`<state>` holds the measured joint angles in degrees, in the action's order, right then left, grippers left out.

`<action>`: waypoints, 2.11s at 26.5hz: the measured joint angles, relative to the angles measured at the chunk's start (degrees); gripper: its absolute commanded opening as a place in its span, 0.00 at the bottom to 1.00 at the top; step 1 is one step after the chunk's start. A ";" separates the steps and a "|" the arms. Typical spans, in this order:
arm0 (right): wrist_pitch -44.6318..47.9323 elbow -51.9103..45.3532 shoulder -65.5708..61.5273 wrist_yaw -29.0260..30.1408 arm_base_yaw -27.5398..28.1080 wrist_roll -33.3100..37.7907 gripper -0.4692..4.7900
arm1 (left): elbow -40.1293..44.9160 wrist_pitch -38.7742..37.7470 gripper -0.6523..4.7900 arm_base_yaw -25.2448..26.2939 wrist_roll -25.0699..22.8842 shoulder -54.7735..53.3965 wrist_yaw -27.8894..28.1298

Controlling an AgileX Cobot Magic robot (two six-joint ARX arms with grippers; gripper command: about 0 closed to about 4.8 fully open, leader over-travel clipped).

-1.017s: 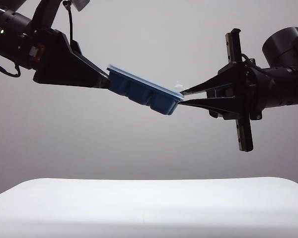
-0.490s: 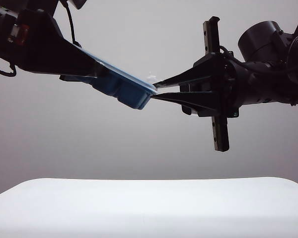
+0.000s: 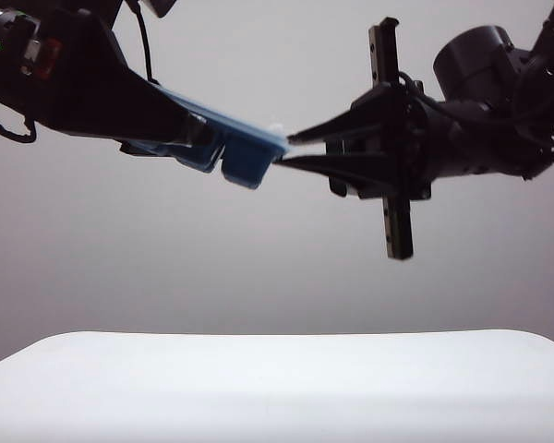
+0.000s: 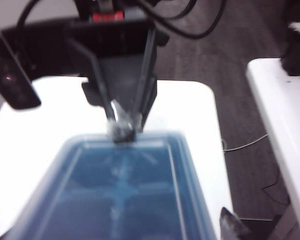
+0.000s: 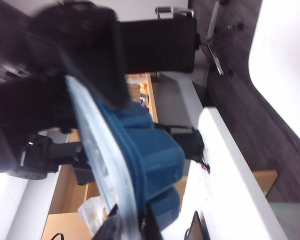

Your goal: Pick up the ice cube tray, remove its lid, and then place both the tray and the lid back on the table.

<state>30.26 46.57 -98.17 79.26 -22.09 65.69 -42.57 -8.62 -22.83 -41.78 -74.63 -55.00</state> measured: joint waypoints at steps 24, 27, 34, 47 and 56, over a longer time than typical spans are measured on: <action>-1.18 1.38 0.13 0.07 0.02 -1.36 0.08 | 0.00 4.81 0.90 0.39 2.97 -0.09 2.58; -1.49 1.40 0.13 0.11 0.02 -1.90 0.08 | 0.00 5.03 0.73 0.39 2.99 -0.09 1.88; -2.32 1.38 0.13 0.42 0.02 -2.69 0.08 | 0.02 5.18 0.66 0.39 3.04 0.00 0.76; -2.73 1.38 0.07 0.02 5.73 -5.75 0.39 | 0.02 7.58 0.55 1.38 3.04 0.24 0.96; -3.56 1.38 0.24 1.38 2.32 -4.66 0.36 | 0.02 12.52 0.55 2.54 4.22 0.22 4.96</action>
<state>26.70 47.94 -97.93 80.64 -19.77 61.04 -42.54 3.90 -20.29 -37.56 -74.41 -50.04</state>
